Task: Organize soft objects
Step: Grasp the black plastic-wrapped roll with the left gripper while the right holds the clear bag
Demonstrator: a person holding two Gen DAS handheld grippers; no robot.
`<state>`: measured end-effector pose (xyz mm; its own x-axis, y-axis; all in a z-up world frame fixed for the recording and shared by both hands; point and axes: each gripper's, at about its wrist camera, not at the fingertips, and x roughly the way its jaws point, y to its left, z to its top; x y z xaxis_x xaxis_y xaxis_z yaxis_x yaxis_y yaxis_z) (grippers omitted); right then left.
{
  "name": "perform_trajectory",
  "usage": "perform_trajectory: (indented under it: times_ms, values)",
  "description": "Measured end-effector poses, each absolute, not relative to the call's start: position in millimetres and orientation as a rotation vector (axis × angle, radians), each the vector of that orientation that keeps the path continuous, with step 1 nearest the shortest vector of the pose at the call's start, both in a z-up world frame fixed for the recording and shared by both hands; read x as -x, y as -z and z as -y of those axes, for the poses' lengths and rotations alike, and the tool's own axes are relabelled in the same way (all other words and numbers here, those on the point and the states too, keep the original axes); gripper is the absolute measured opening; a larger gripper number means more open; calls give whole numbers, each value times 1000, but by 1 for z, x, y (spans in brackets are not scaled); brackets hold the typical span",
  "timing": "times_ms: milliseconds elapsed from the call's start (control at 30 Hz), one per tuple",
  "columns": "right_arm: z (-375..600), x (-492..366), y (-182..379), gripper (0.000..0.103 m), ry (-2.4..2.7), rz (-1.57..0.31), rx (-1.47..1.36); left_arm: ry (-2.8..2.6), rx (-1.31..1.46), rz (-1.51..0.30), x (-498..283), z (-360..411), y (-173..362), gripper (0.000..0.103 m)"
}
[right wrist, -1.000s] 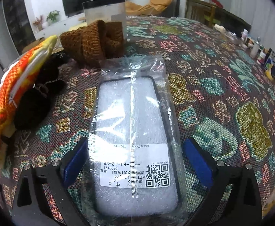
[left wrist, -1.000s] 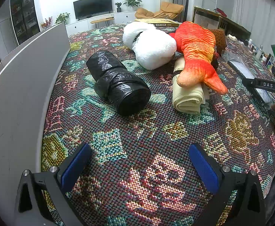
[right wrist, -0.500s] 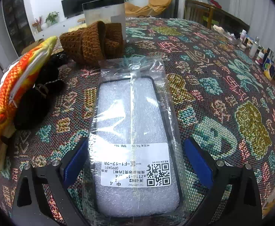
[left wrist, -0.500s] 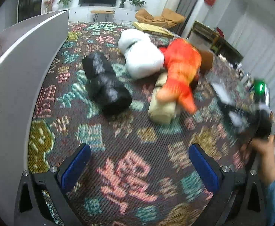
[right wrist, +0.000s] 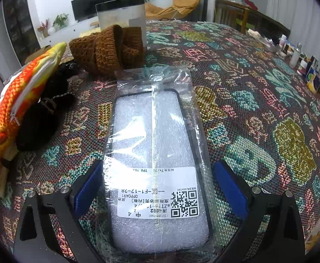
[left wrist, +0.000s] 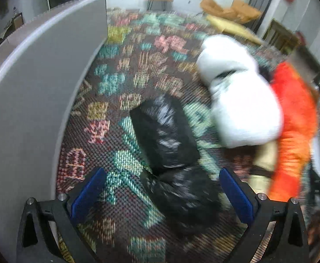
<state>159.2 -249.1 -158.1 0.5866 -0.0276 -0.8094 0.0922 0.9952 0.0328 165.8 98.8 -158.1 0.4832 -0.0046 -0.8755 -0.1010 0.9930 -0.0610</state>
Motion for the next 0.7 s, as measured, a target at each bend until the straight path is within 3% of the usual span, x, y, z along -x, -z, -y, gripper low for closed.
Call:
perform_trajectory:
  times_ms: [133, 367, 467, 533, 700]
  values:
    - [250, -160, 158, 100, 70, -941, -75, -42, 38, -957, -160, -95, 166, 103]
    - [248, -159, 158, 100, 75, -952, -71, -40, 43, -946, -156, -97, 166, 103]
    - [256, -173, 154, 96, 45, -1051, -50, -40, 43, -946, -155, -97, 166, 103]
    - [273, -180, 151, 82, 69, -1065, -52, -40, 43, -945, -155, -96, 165, 103]
    - [340, -211, 156, 80, 157, -1039, -97, -40, 42, -944, -154, -97, 165, 103]
